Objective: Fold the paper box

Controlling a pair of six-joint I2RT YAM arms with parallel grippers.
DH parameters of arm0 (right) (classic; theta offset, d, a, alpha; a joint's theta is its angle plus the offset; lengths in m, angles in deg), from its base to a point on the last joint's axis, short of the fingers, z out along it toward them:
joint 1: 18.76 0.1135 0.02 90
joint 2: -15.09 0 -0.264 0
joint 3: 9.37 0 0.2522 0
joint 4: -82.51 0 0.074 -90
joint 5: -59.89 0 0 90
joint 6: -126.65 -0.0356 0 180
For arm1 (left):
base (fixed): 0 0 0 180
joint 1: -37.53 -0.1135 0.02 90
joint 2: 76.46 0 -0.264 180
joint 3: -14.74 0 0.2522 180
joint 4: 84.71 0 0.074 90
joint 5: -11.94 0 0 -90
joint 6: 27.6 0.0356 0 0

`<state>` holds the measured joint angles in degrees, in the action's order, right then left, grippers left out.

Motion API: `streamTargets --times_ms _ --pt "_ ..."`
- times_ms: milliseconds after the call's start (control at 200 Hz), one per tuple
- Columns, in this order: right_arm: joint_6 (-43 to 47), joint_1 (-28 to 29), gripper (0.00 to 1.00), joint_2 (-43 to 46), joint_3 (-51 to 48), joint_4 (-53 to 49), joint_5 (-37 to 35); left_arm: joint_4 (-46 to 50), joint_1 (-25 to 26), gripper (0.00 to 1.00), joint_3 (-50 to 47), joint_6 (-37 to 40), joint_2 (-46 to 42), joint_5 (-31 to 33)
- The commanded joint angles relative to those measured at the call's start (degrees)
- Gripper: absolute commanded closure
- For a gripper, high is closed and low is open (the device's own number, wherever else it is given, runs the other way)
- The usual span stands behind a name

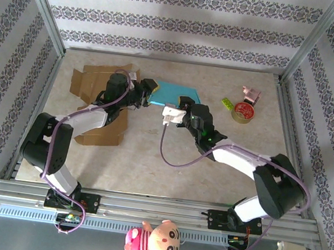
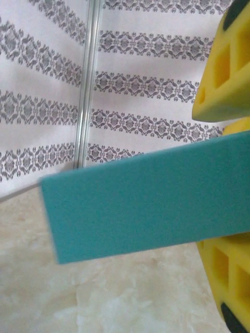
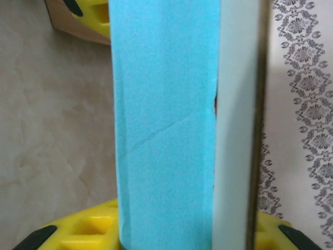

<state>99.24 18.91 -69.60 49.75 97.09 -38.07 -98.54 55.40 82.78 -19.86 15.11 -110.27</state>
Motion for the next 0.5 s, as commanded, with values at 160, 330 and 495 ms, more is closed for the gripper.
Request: streamTargets --times_ms 160,330,495 --pt "-15.6 -0.9 0.67 5.9 16.0 -50.3 22.1 28.2 -4.5 0.32 4.8 36.9 -19.3 18.5" --pt "-9.5 -0.2 0.65 -6.0 36.1 -82.5 21.1 39.5 -4.5 0.31 4.5 60.3 -29.9 28.4" --pt "-5.1 0.0 0.68 -19.3 51.2 -94.7 16.5 44.9 -4.5 0.28 2.4 69.0 -35.0 26.7"
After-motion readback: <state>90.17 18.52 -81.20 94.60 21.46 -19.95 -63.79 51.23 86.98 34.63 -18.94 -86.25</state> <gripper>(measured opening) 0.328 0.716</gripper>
